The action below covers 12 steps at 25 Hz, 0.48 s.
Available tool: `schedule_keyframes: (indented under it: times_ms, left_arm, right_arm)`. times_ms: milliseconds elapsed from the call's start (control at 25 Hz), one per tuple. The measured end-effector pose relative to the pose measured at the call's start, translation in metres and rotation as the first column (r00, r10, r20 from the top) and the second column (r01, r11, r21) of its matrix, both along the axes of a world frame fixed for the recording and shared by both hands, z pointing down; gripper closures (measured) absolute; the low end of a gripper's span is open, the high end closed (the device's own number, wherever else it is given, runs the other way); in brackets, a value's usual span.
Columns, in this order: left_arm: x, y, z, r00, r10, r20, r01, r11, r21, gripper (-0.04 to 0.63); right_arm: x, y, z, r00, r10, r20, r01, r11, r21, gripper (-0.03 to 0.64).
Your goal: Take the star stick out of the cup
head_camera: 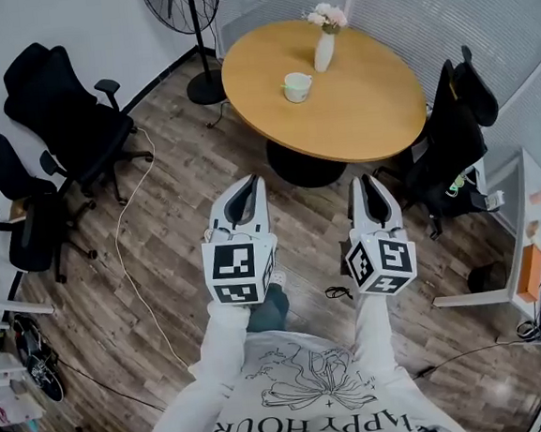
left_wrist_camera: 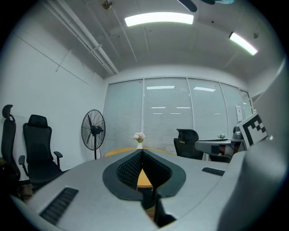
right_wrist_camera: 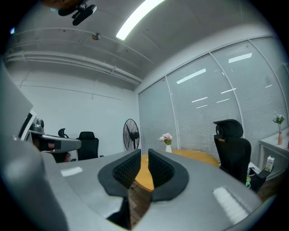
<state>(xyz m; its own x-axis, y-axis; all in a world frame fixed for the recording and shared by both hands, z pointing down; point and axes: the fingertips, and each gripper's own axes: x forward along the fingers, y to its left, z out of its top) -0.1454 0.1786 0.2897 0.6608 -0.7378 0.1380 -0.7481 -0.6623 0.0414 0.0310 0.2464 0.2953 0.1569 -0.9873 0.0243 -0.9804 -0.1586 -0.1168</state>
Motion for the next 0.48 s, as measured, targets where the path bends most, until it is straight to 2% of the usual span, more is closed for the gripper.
schedule_keyframes:
  times_ms: [480]
  left_arm:
    - [0.029, -0.115, 0.003, 0.999, 0.035, -0.004, -0.035, 0.999, -0.016, 0.589]
  right_arm:
    - [0.02, -0.113, 0.0, 1.0, 0.007, -0.011, -0.007, 1.0, -0.018, 0.54]
